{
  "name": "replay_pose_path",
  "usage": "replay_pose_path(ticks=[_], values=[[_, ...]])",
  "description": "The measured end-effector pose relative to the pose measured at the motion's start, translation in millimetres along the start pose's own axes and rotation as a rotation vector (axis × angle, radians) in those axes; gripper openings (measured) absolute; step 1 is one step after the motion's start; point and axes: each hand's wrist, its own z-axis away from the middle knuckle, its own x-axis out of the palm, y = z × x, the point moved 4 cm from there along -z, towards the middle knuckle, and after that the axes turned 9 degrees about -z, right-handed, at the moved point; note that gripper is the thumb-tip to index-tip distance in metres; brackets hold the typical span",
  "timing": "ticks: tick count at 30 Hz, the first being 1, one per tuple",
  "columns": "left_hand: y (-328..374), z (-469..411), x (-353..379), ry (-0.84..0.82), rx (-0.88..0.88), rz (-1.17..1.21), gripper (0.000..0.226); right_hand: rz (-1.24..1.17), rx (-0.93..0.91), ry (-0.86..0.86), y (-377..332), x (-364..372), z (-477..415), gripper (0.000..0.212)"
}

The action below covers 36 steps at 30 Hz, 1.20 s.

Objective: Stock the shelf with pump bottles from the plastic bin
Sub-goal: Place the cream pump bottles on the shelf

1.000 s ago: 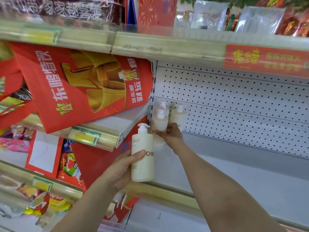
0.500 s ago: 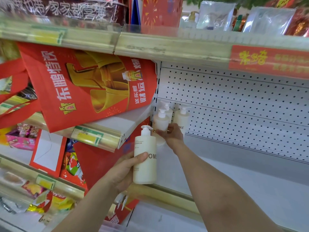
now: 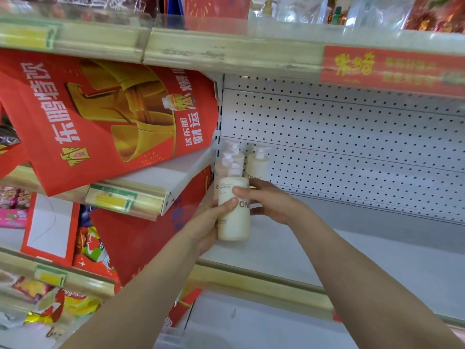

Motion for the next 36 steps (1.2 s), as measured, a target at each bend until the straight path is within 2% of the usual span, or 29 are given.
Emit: replay_pose_path(ticks=[3, 6, 7, 8, 9, 10, 12, 16, 23, 26, 29, 33, 36], values=[[0.4, -14.2, 5.6, -0.02, 0.014, -0.135, 0.043, 0.016, -0.033, 0.105, -8.5, -17.9, 3.9, 0.04], [7.0, -28.5, -5.8, 0.222, 0.058, -0.268, 0.028, 0.081, -0.052, 0.229, -7.1, -37.9, -1.8, 0.037], [8.4, -33.3, -12.6, 0.314, 0.056, -0.251, 0.037, 0.107, -0.064, 0.27, -5.7, -44.0, -5.5, 0.036], [7.1, -39.9, -20.9, 0.378, 0.052, -0.222, 0.057, 0.131, -0.081, 0.313, -4.0, -50.1, -9.8, 0.035], [4.5, -47.6, -28.4, 0.42, 0.047, -0.21, 0.076, 0.146, -0.098, 0.361, -2.8, -55.3, -13.9, 0.035], [2.8, -54.7, -33.3, 0.44, 0.057, -0.218, 0.086, 0.167, -0.112, 0.414, -1.3, -60.5, -18.9, 0.038], [2.0, -66.9, -37.0, 0.452, 0.089, -0.267, 0.089, 0.226, -0.114, 0.495, 3.4, -66.9, -29.9, 0.051], [0.8, -86.7, -33.3, 0.437, 0.124, -0.286, 0.083, 0.311, -0.128, 0.55, 12.9, -68.5, -48.2, 0.074], [-8.9, -107.4, -36.9, 0.498, 0.152, -0.358, 0.077, 0.392, -0.137, 0.585, 14.2, -72.4, -62.9, 0.098], [-10.1, -111.5, -38.5, 0.493, 0.146, -0.381, 0.077, 0.429, -0.128, 0.593, 15.7, -73.6, -66.8, 0.1], [-9.0, -110.4, -38.1, 0.493, 0.124, -0.441, 0.077, 0.468, -0.113, 0.608, 9.8, -67.2, -61.0, 0.091], [0.3, -99.1, -31.1, 0.532, 0.081, -0.475, 0.088, 0.518, -0.039, 0.607, 1.6, -61.5, -48.3, 0.082], [12.5, -79.1, -19.7, 0.549, 0.078, -0.565, 0.081, 0.539, -0.037, 0.682, -12.3, -54.9, -23.8, 0.085]])
